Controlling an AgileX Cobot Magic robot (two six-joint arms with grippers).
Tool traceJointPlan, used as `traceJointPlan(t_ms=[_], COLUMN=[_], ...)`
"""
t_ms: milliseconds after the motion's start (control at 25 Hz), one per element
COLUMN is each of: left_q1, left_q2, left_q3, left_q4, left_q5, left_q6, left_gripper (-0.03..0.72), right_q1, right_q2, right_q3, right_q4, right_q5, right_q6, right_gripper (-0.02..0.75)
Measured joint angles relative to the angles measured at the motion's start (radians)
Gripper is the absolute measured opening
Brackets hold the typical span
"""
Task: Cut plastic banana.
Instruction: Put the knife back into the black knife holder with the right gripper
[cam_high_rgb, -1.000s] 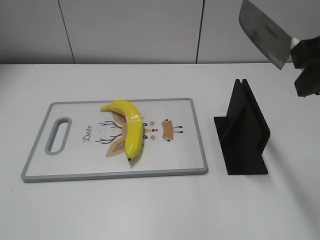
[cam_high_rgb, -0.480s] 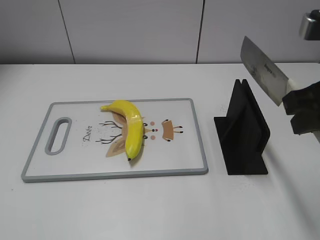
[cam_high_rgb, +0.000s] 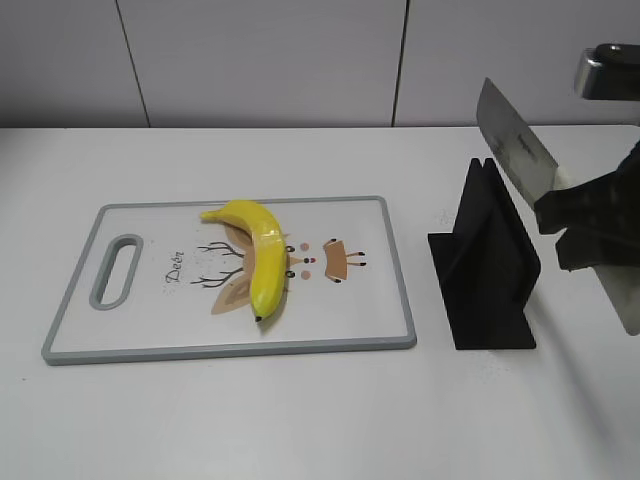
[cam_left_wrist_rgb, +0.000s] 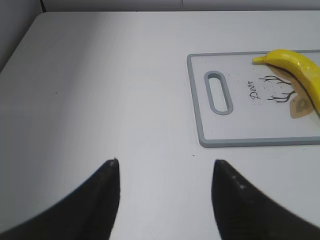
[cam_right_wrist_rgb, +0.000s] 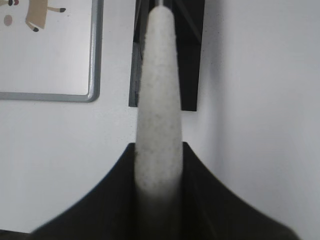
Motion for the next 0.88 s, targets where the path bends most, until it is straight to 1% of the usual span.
traceJointPlan(t_ms=[200,680,880], left_q1=[0.0,0.0,0.0], left_q2=[0.0,0.0,0.0], left_q3=[0.0,0.0,0.0], left_q4=[0.0,0.0,0.0], left_q5=[0.0,0.0,0.0], left_q6=[0.0,0.0,0.0], left_gripper=[0.517,0.512,0.496], right_q1=[0.0,0.0,0.0], right_q2=[0.05,0.144,0.192], right_q3=[0.0,0.0,0.001], right_q4=[-0.012,-0.02,-0.019], right_q5=[-0.029,-0.079,-0.076], right_q6=[0.029,0.034,0.035], right_gripper=[0.166,0.165,0.165])
